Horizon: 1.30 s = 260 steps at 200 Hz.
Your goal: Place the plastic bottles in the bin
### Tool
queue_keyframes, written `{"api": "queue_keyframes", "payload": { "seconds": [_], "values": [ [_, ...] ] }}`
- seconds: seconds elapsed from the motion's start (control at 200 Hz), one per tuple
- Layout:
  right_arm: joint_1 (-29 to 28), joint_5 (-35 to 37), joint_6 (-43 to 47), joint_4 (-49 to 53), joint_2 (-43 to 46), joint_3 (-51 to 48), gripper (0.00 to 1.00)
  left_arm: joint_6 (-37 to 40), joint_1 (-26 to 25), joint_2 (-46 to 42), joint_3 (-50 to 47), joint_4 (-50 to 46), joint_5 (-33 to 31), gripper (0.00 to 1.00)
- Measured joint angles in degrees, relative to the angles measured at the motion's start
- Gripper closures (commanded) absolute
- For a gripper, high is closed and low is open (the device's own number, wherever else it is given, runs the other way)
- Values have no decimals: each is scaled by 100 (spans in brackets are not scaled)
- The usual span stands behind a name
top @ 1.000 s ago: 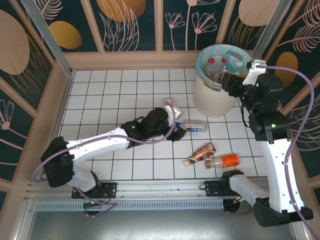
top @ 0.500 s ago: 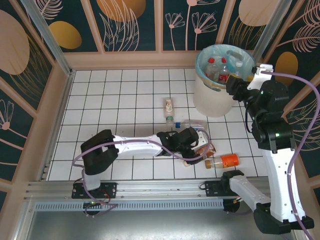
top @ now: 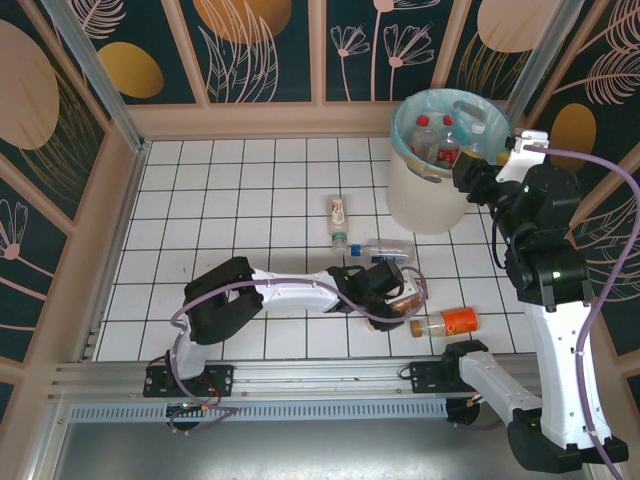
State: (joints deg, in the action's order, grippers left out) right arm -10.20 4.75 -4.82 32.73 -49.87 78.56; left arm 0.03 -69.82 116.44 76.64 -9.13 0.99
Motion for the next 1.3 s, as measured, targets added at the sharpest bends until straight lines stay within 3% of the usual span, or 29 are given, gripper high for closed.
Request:
{"api": "queue_keyframes", "payload": {
  "seconds": [0.235, 0.57, 0.751, 0.901, 1.141, 1.301],
  "values": [
    [0, 0, 2, 0, 7, -15, 33, 105, 0, 63, -2, -52, -127, 34],
    [0, 17, 2, 0, 7, -20, 32, 146, 0, 63, -94, -57, -299, 33],
    [0, 17, 0, -2, 7, -22, 32, 127, 0, 61, -133, -50, -433, 46],
    [0, 17, 0, -48, 7, -26, 32, 146, 0, -26, -214, -48, -592, 50],
    [0, -61, -2, -155, -35, -26, 32, 136, 17, -960, -721, -4, -955, 52],
    [0, -944, -31, -476, -168, -33, 32, 149, 42, -2205, -975, 216, -1266, 52]
  ]
}}
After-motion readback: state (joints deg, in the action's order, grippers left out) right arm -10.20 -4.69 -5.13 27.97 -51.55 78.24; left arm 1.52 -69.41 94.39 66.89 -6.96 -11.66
